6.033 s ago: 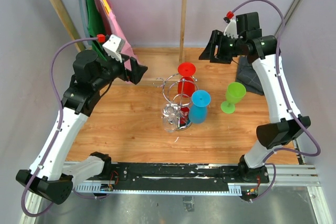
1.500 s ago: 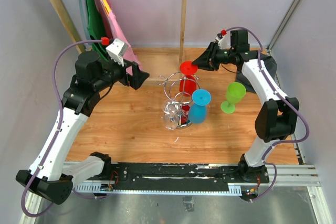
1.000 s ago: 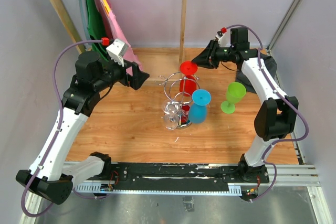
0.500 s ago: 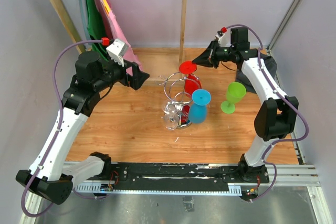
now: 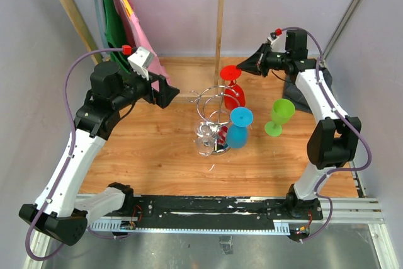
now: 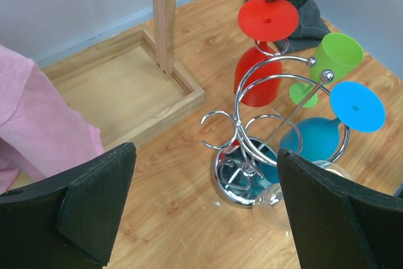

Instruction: Take the wine glass off the wine glass rack

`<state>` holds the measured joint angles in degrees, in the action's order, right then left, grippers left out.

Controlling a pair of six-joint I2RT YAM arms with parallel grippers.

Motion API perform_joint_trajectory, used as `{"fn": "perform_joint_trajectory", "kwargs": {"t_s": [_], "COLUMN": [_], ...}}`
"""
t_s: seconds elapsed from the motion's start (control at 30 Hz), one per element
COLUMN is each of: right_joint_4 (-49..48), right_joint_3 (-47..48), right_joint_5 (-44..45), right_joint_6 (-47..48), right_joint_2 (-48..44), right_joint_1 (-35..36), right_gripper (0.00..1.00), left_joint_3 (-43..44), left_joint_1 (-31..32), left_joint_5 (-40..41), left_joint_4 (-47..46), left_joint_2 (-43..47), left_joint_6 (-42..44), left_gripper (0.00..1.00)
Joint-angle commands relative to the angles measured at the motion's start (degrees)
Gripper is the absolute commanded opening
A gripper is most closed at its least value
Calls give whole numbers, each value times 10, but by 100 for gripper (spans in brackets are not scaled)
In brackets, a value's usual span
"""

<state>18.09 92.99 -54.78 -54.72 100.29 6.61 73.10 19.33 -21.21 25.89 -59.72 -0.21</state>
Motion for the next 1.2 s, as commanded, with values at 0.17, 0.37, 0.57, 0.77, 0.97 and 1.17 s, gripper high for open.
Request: {"fn": "perform_joint_trajectory", "kwargs": {"t_s": [0.17, 0.37, 0.57, 0.77, 0.97, 1.17], "right_joint_4": [-54, -61, -64, -115, -185, -307], "right_joint_3": [-33, -39, -30, -20, 19, 57], "right_joint_5": [-17, -17, -24, -47, -59, -58], "right_joint_6": [-32, -40, -46, -93, -169, -278], "right_joint_2": [-31, -40, -57, -78, -96, -110], "right_joint_1": [-24, -46, -92, -148, -158, -147], "right_gripper": [1, 1, 1, 1, 1, 1], "left_joint_3": [6, 13, 15, 26, 41, 54], "left_joint_1": [3, 3, 3, 4, 3, 3], "left_joint_5": [-14, -14, -15, -14, -23, -43], "left_joint_4": [0, 0, -1, -9, -17, -39], "left_joint_2": [5, 1, -3, -8, -12, -20], "left_joint_6": [2, -1, -9, -23, -49, -96], "left_gripper": [99, 99, 99, 99, 99, 99]}}
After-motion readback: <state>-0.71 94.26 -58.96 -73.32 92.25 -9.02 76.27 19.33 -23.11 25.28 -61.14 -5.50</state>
